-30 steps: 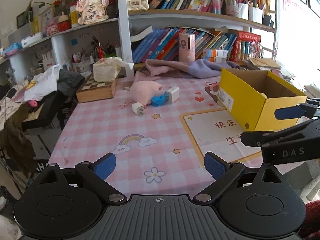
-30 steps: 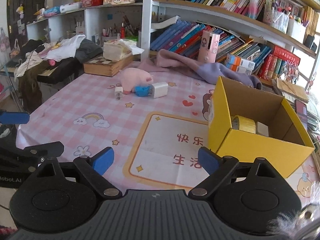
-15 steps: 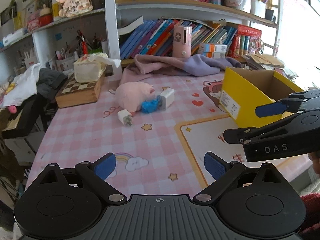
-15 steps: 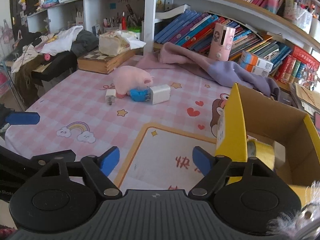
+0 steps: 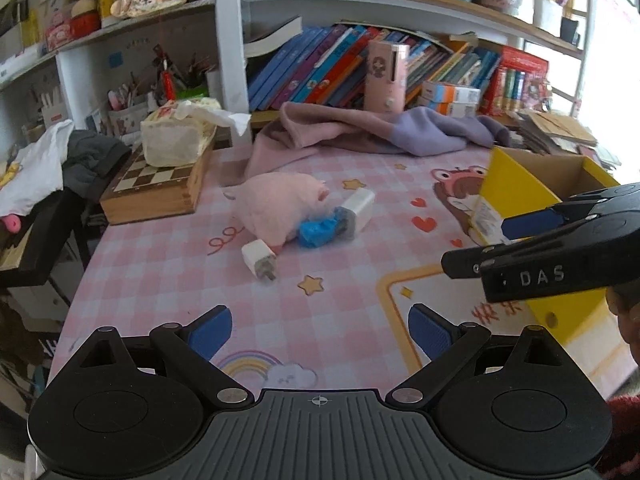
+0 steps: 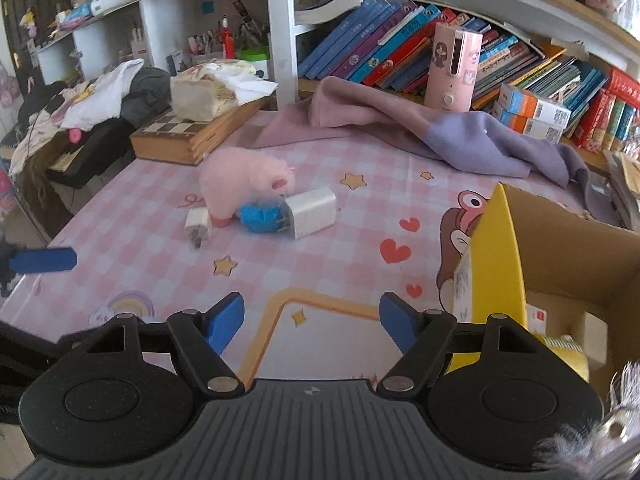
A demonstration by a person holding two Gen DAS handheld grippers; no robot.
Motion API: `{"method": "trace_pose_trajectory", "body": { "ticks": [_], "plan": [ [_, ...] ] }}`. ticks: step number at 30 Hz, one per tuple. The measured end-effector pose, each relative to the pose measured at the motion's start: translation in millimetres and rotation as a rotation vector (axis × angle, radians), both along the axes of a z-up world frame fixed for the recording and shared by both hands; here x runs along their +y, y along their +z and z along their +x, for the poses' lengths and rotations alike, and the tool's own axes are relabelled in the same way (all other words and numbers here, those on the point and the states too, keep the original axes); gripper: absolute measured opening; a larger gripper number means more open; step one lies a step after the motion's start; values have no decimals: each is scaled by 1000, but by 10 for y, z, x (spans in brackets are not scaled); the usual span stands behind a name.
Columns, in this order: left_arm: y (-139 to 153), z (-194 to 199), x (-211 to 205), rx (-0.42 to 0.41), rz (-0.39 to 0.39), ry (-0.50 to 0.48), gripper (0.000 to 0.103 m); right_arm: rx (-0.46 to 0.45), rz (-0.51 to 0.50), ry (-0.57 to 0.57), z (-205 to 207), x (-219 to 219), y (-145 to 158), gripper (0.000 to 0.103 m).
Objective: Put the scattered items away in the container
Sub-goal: 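Grasp the small white charger plug with the left tool while the right tool grasps the adapter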
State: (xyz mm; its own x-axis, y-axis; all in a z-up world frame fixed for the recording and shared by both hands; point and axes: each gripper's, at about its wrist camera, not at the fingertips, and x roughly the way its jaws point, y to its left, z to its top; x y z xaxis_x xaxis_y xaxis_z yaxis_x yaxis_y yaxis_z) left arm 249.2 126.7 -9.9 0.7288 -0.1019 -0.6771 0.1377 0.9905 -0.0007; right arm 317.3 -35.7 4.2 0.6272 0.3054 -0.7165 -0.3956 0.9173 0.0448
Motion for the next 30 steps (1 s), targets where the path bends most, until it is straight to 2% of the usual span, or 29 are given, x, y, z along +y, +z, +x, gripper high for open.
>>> {"method": "trace_pose_trajectory", "body": {
  "ticks": [5,9,12,16,22,26,30],
  "plan": [
    [-60,239,39,26,-41,-24,96,25,21,9,349,100,-6,74],
    [-108,426,31,32,-6,-10,94,51,22,30,609,201,-47,74],
    [-163,583,80,45,1,14,87,63,3,44,816,282,-102,74],
    [-263,825,168,74,-28,49,75,92,-19,56,1076,376,-225,74],
    [-405,1100,244,101,-43,110,71,110,-51,91,1330,490,-378,75],
    [-539,1256,306,146,-57,160,59,121,-72,103,1454,546,-481,75],
    [-613,1367,338,159,-55,203,58,123,-79,128,1539,594,-541,80]
  ]
}}
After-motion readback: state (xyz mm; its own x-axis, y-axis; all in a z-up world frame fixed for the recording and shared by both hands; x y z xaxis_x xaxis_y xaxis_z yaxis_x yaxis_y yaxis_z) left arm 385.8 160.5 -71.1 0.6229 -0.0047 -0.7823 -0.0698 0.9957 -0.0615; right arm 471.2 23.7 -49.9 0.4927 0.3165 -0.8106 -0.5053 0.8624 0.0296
